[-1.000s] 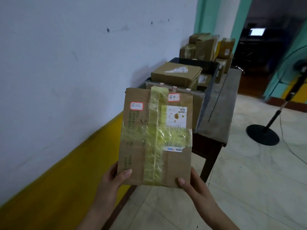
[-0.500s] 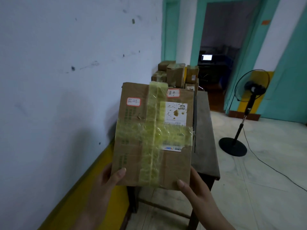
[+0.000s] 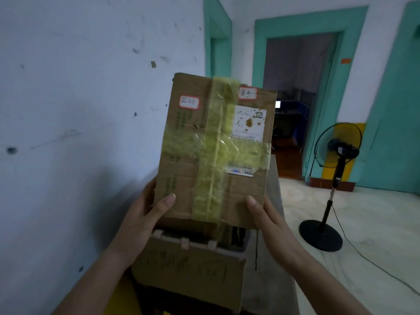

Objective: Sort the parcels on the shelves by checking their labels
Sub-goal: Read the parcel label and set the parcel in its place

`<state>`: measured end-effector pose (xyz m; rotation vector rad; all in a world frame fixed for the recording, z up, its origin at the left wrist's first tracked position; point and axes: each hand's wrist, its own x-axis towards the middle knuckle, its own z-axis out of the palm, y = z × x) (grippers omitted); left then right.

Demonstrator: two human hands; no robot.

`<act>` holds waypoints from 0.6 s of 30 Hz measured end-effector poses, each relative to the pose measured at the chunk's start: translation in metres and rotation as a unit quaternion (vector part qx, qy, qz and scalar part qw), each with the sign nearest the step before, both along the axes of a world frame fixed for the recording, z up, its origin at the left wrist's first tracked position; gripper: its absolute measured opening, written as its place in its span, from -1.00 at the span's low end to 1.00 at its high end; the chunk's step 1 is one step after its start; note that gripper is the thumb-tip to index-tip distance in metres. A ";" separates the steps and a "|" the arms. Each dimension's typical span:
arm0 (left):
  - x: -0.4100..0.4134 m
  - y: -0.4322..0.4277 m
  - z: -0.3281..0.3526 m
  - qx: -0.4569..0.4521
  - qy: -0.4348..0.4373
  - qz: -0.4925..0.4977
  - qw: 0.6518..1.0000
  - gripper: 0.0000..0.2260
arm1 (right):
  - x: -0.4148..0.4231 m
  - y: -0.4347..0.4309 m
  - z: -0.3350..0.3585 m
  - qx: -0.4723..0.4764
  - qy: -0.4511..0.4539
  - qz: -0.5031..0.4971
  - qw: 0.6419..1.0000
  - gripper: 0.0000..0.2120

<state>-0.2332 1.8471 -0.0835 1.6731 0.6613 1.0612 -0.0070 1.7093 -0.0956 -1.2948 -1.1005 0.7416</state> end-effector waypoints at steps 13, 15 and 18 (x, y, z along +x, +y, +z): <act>0.124 0.206 0.031 -0.062 0.048 -0.083 0.993 -0.50 | 0.094 0.169 0.010 -0.068 -0.024 -0.112 0.991 -0.28; 0.141 0.236 0.025 -0.057 0.077 -0.097 0.991 -0.55 | 0.099 0.189 0.008 -0.094 -0.043 -0.131 0.986 -0.30; 0.160 0.275 0.011 -0.067 0.116 -0.122 0.984 -0.62 | 0.104 0.208 0.005 -0.130 -0.062 -0.158 0.977 -0.37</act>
